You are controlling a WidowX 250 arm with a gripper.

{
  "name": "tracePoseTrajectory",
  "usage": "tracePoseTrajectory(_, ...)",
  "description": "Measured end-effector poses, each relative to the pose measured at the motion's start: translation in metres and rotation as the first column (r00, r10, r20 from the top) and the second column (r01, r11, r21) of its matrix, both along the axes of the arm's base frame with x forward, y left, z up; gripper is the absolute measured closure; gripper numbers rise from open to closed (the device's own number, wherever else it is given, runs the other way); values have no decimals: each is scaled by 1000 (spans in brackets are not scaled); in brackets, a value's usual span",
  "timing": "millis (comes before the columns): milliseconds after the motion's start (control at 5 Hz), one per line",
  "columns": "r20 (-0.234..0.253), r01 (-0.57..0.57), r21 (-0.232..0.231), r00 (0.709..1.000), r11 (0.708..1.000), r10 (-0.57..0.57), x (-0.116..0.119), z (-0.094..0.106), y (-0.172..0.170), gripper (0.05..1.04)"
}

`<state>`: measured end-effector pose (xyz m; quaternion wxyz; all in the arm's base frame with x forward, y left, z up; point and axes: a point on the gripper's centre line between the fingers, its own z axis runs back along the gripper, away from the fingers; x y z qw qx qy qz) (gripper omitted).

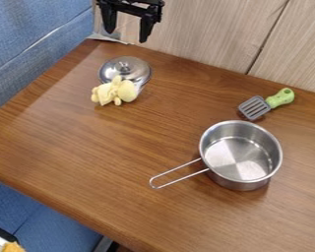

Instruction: Move the pot near the left edge of the table

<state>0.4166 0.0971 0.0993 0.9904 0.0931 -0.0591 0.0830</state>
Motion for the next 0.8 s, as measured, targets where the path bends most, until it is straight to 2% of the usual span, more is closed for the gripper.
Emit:
tracePoseTrajectory(200, -44, -7, -9, 999, 1000, 6, -2, -18, -1, 83)
tracePoseTrajectory(400, -76, -31, -20, 997, 999, 30, -9, -28, -5, 83)
tracePoseTrajectory(600, -86, -18, -84, 996, 996, 11, -16, -36, -25, 83)
tracePoseTrajectory(800, -31, 60, -145, 997, 988, -65, -22, -22, -51, 83)
